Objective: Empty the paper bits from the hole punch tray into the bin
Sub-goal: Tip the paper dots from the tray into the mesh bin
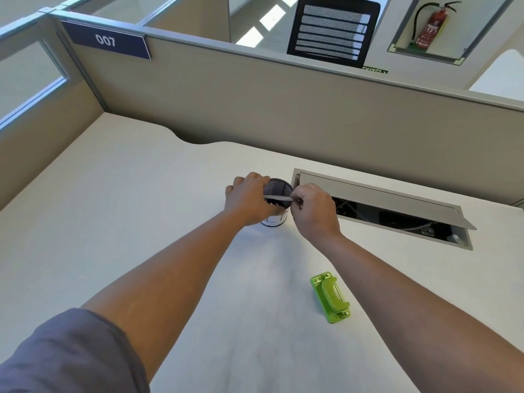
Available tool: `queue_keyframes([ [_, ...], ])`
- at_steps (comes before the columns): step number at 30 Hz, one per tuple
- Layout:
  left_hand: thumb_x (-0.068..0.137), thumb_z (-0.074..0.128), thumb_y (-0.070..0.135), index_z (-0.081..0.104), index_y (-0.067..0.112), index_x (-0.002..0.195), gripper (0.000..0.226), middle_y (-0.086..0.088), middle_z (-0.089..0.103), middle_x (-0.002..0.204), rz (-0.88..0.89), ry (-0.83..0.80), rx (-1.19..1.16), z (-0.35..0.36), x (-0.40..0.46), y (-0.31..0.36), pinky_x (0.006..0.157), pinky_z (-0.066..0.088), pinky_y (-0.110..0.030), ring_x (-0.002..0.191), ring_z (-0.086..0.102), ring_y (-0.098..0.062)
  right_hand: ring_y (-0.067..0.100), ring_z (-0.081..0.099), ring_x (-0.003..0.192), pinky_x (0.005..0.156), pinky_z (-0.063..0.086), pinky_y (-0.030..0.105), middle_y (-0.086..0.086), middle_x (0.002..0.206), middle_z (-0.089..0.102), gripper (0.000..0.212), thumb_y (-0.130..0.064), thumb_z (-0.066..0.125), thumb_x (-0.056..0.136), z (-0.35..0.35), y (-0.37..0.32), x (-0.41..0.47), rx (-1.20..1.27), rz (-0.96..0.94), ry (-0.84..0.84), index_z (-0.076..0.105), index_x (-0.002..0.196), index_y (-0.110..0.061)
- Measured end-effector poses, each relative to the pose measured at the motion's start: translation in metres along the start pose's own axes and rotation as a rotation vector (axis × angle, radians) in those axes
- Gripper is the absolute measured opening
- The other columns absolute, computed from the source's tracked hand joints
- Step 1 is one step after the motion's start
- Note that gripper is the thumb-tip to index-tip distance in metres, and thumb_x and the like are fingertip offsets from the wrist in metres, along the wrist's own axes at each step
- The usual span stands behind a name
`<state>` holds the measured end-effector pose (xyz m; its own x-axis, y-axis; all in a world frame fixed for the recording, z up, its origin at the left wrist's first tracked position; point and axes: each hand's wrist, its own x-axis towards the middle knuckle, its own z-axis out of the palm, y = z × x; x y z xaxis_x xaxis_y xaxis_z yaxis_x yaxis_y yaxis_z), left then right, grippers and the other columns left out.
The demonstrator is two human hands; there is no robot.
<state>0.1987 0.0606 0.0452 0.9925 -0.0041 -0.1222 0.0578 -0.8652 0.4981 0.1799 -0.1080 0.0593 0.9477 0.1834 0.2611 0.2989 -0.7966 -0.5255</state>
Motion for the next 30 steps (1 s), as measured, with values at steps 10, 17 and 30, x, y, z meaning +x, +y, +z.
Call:
queue_keyframes([
  [10,0.062,0.079,0.066,0.06,0.033,0.124,0.073,0.005,0.054,0.118,-0.002,0.006,-0.036,0.001,0.0,-0.001,0.085,0.028,-0.039,0.114,0.047,-0.028,0.018,0.059,0.064,0.058,0.047,0.026,0.0,0.071,0.069,0.011,-0.008,0.066,0.079,-0.009,0.005,0.002,0.436,0.608,0.104,0.068,0.075,-0.019],
  [17,0.062,0.079,0.067,0.059,0.035,0.124,0.072,0.008,0.049,0.11,-0.003,0.011,-0.041,0.002,0.001,0.0,0.085,0.029,-0.04,0.112,0.047,-0.027,0.018,0.061,0.056,0.069,0.06,0.035,0.007,0.07,0.068,0.011,0.003,0.063,0.077,-0.015,0.01,-0.002,0.727,0.832,0.102,0.067,0.081,-0.006],
  [30,0.07,0.077,0.064,0.039,0.033,0.147,0.091,0.002,0.037,0.156,-0.025,-0.021,-0.033,0.006,-0.01,0.0,0.105,0.03,-0.048,0.138,0.036,-0.033,0.014,0.065,0.053,0.064,0.062,0.027,0.013,0.078,0.068,0.016,0.006,0.066,0.086,-0.014,0.015,-0.021,1.06,0.968,0.128,0.062,0.089,-0.009],
])
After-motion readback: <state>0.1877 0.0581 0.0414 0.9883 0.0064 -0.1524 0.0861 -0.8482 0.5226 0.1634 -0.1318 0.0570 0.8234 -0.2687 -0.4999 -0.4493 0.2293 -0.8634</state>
